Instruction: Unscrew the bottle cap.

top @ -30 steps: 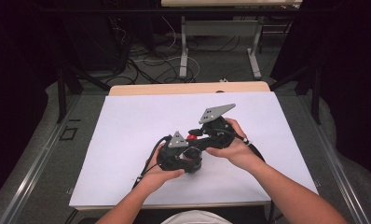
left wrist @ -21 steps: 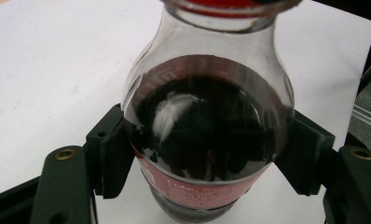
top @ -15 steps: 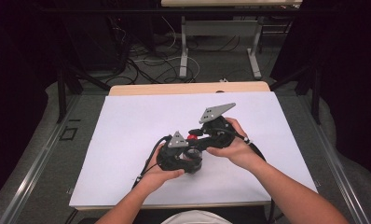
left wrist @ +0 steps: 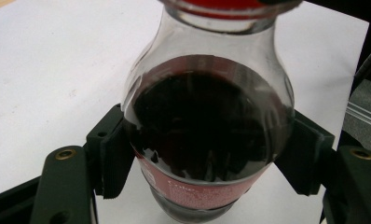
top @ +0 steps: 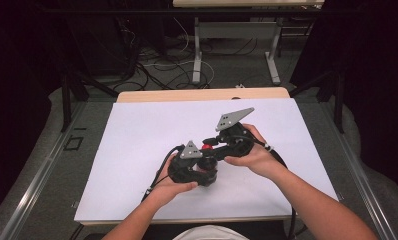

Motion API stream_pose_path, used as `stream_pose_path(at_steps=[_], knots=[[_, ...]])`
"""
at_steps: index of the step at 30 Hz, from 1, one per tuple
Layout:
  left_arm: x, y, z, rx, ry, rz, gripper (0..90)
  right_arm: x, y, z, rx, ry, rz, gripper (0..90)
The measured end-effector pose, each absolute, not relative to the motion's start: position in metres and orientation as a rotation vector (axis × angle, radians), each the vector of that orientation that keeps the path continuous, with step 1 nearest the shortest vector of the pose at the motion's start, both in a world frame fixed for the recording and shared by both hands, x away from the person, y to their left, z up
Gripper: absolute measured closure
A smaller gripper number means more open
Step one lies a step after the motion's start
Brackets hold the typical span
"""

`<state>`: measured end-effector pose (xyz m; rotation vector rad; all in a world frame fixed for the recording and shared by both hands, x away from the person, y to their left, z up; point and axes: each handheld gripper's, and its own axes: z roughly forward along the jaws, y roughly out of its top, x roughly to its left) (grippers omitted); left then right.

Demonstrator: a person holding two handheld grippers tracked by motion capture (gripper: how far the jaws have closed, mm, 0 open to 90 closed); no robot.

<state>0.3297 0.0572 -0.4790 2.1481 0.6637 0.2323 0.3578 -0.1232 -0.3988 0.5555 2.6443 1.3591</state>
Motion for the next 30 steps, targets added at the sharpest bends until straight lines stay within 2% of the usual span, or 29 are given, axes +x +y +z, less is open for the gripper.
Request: stream_pose_path(at_steps=[24, 30], knots=[[0.329, 0.058, -0.476, 2.168, 0.629, 0.196, 30.2, 0.362, -0.129, -0.397, 0.491, 2.691, 1.395, 61.7], [0.329, 0.056, -0.475, 2.134, 0.7, 0.271, 30.3, 0.349, -0.119, -0.395, 0.639, 2.55, 1.348, 61.6]])
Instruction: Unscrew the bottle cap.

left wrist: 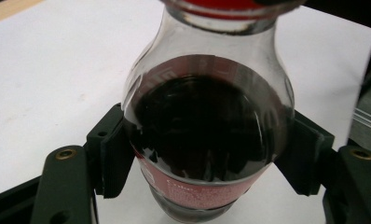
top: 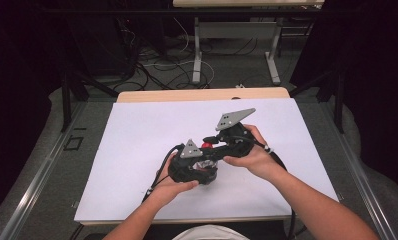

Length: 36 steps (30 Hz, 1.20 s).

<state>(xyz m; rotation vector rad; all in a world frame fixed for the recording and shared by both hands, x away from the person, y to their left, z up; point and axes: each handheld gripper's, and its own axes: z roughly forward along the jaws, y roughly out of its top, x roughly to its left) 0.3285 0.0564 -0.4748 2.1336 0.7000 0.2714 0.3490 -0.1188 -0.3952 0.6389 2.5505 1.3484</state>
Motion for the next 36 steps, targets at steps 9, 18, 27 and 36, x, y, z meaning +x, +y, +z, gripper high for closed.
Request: stream_pose_path(at_steps=[9, 18, 27, 36], knots=[[0.329, 0.055, -0.476, 2.112, 0.768, 0.312, 30.3, 0.342, -0.11, -0.398, 0.776, 2.455, 1.315, 61.6], [0.329, 0.058, -0.477, 2.118, 0.752, 0.277, 30.4, 0.348, -0.113, -0.399, 0.748, 2.489, 1.339, 61.7], [0.328, 0.061, -0.468, 2.137, 0.618, 0.213, 30.4, 0.363, -0.128, -0.39, 0.463, 2.674, 1.437, 61.8], [0.329, 0.064, -0.459, 2.129, 0.592, 0.165, 29.9, 0.374, -0.136, -0.383, 0.269, 2.738, 1.545, 59.1]])
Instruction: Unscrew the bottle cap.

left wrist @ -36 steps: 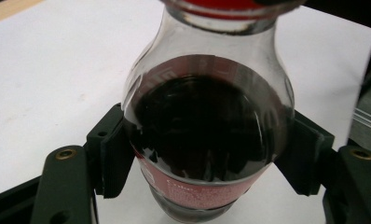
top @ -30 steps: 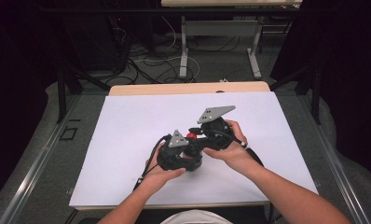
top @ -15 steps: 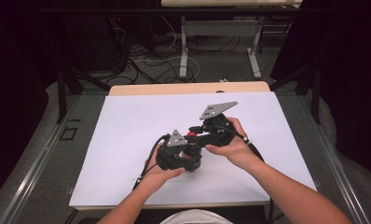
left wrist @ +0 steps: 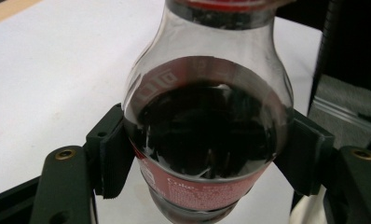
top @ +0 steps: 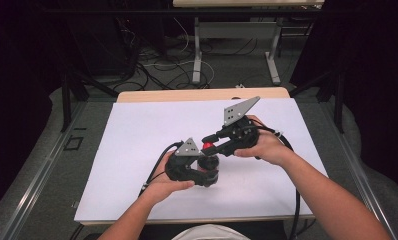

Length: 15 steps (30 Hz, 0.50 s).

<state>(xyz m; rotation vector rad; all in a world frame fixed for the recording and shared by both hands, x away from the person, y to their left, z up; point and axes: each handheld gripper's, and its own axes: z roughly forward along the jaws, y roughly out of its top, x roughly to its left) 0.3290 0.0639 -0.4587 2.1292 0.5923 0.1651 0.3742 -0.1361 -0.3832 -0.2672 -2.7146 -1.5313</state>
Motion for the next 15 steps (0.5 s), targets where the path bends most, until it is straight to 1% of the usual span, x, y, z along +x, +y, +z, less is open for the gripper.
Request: stream_pose_path(at_steps=[1, 2, 3, 4, 5, 9, 15], knots=[[0.329, 0.064, -0.459, 2.129, 0.592, 0.165, 29.8, 0.373, -0.135, -0.383, -0.321, -2.719, -1.545, 53.3], [0.331, 0.065, -0.46, 2.115, 0.636, 0.214, 29.8, 0.37, -0.134, -0.382, -0.382, -2.729, -1.544, 48.0], [0.332, 0.065, -0.462, 2.106, 0.66, 0.23, 29.8, 0.366, -0.133, -0.381, -0.453, -2.75, -1.567, 46.4], [0.333, 0.068, -0.461, 2.12, 0.679, 0.217, 29.8, 0.362, -0.131, -0.38, -0.523, -2.758, -1.592, 45.2], [0.334, 0.068, -0.464, 2.102, 0.697, 0.243, 29.8, 0.359, -0.131, -0.38, -0.591, -2.792, -1.609, 44.9], [0.336, 0.071, -0.466, 2.093, 0.737, 0.242, 29.7, 0.348, -0.127, -0.383, -0.844, -2.811, -1.644, 45.9], [0.335, 0.07, -0.464, 2.088, 0.754, 0.272, 29.7, 0.341, -0.116, -0.391, -0.956, -2.811, -1.68, 47.5]])
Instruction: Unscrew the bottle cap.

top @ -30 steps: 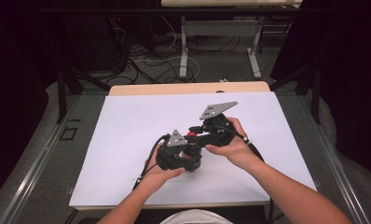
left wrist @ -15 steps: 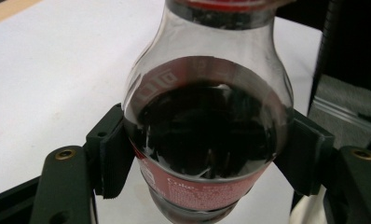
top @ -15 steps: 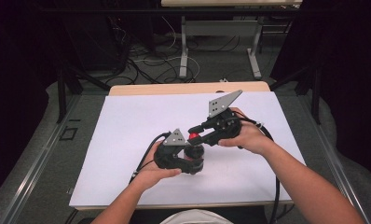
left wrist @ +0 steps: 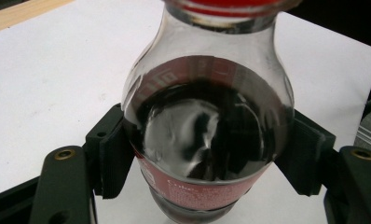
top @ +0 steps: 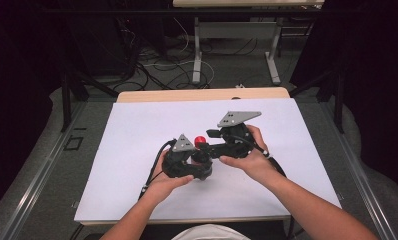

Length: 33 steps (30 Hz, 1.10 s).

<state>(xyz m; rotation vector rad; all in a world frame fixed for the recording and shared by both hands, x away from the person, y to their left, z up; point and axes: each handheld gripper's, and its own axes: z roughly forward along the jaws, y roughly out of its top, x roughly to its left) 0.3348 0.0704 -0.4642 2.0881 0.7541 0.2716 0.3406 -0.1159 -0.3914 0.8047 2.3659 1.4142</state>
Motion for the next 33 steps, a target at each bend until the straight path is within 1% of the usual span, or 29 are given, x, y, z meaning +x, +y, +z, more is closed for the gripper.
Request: stream_pose_path(at_steps=[4, 7, 10, 12, 13, 17, 18, 19, 22, 25, 29, 30, 31, 32, 33], knots=[[0.333, 0.068, -0.464, 2.096, 0.75, 0.282, 29.7, 0.339, -0.11, -0.395, 0.848, 2.342, 1.43, 52.5], [0.332, 0.066, -0.465, 2.106, 0.742, 0.286, 29.7, 0.337, -0.105, -0.397, 0.834, 2.341, 1.405, 60.2], [0.331, 0.066, -0.466, 2.093, 0.751, 0.264, 29.9, 0.337, -0.104, -0.397, 0.795, 2.35, 1.393, 60.9], [0.331, 0.066, -0.465, 2.105, 0.732, 0.276, 29.9, 0.339, -0.107, -0.396, 0.778, 2.383, 1.406, 61.2], [0.331, 0.066, -0.465, 2.129, 0.706, 0.267, 30.0, 0.34, -0.109, -0.396, 0.778, 2.404, 1.407, 61.3], [0.33, 0.065, -0.465, 2.124, 0.683, 0.233, 30.0, 0.349, -0.117, -0.393, 0.679, 2.521, 1.426, 61.4], [0.329, 0.066, -0.463, 2.142, 0.65, 0.198, 30.0, 0.352, -0.12, -0.391, 0.644, 2.551, 1.434, 61.4], [0.328, 0.064, -0.464, 2.128, 0.635, 0.209, 30.0, 0.354, -0.122, -0.39, 0.621, 2.587, 1.444, 61.4], [0.325, 0.063, -0.461, 2.144, 0.581, 0.17, 30.0, 0.361, -0.129, -0.385, 0.416, 2.705, 1.442, 61.3], [0.324, 0.062, -0.46, 2.143, 0.549, 0.163, 30.0, 0.367, -0.134, -0.383, 0.257, 2.765, 1.491, 61.1], [0.323, 0.061, -0.46, 2.134, 0.57, 0.166, 29.9, 0.37, -0.135, -0.383, 0.271, 2.771, 1.511, 60.0], [0.323, 0.061, -0.46, 2.138, 0.577, 0.172, 29.9, 0.368, -0.134, -0.383, 0.291, 2.765, 1.499, 57.0], [0.324, 0.061, -0.461, 2.13, 0.584, 0.203, 29.9, 0.366, -0.133, -0.383, 0.34, 2.731, 1.513, 57.0], [0.325, 0.062, -0.46, 2.142, 0.595, 0.191, 29.9, 0.363, -0.131, -0.382, 0.367, 2.711, 1.518, 53.5], [0.326, 0.063, -0.461, 2.127, 0.614, 0.213, 29.9, 0.361, -0.13, -0.381, 0.393, 2.694, 1.504, 52.1]])
